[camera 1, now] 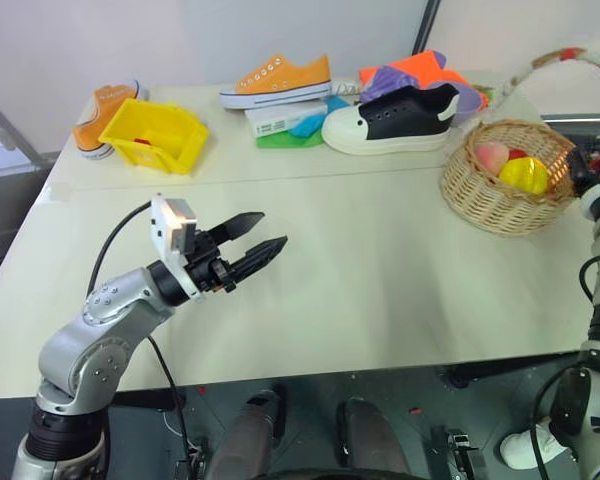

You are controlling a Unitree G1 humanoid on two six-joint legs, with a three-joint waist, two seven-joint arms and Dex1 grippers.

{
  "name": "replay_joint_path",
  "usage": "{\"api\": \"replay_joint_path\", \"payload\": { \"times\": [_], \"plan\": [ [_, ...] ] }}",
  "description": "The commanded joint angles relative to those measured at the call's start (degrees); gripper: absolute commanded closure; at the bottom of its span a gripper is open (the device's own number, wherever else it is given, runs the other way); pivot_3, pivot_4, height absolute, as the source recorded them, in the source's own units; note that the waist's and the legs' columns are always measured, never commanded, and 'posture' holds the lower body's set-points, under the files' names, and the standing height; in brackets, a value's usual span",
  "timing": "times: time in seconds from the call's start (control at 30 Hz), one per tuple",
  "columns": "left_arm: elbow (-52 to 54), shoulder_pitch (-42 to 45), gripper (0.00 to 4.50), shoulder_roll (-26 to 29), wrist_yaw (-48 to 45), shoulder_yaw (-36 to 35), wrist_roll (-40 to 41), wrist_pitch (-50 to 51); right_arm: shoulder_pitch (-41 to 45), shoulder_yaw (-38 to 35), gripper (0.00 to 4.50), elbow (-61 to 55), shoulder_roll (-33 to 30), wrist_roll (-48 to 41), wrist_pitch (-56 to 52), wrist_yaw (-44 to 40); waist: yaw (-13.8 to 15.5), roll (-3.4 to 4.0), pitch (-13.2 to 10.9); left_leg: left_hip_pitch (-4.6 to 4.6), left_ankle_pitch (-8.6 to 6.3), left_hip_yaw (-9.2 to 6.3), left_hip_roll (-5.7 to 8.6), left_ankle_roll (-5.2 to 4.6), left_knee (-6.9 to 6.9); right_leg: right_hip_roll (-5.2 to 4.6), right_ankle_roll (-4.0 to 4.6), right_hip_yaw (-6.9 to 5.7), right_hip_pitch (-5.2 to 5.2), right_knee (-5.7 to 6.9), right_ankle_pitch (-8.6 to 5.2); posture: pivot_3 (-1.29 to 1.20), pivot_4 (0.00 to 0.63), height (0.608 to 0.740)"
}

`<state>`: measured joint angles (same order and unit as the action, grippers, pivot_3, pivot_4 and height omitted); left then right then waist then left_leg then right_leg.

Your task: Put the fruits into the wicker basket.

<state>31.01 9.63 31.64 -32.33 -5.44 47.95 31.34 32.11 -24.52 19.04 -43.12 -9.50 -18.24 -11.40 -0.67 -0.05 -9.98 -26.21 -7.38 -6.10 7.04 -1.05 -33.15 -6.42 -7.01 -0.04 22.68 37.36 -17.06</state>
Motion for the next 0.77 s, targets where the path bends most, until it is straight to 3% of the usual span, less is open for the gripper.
{"api": "replay_joint_path", "payload": {
  "times": [0.03,0.2,0.4,0.57,0.77],
  "plan": [
    [-0.50,-0.68,1.33,1.37,0.75,-2.47,-1.24,0.73,-2.48,0.33,1.07,-6.46,-2.96,1.08,2.01,-2.71,0.05,0.01,0.00,0.00,0.00,0.00,0.00,0.00,0.00,0.00,0.03,0.00,0.00,0.00,-0.02,0.00,0.150,0.740],
    [-3.39,-5.08,1.33,3.74,0.55,-5.27,-4.68,0.26,-12.10,-5.15,1.07,-13.40,-4.62,-1.85,0.31,-6.53,0.28,0.01,0.01,0.00,-0.01,-0.02,0.01,-0.01,-0.01,-0.02,0.08,0.00,-0.02,-0.02,-0.06,0.00,0.150,0.740],
    [-8.06,-11.06,1.33,3.40,-0.74,-9.28,-9.26,-3.98,-26.15,-10.46,1.07,-21.60,-3.67,-9.90,-2.01,-18.35,0.27,0.05,0.03,0.03,-0.04,-0.05,0.00,-0.01,-0.01,-0.04,0.12,-0.01,-0.05,-0.03,-0.08,0.00,0.150,0.740],
    [-11.79,-13.58,1.33,2.27,0.65,-10.61,-14.17,-7.43,-33.00,-5.95,1.07,-30.93,-0.78,-16.92,-3.61,-27.07,-0.17,0.07,0.04,0.05,-0.15,-0.05,-0.01,0.12,-0.02,-0.06,0.14,0.02,-0.07,-0.04,-0.09,0.00,0.150,0.740],
    [-11.58,-17.63,1.33,0.59,1.95,-11.53,-16.96,-9.06,-29.25,3.64,1.07,-35.21,3.29,-19.18,-5.56,-28.95,-0.11,0.13,0.06,0.09,-0.17,-0.04,-0.05,0.13,0.00,-0.06,0.14,0.06,-0.06,-0.06,-0.11,0.00,0.150,0.740]
  ]
}}
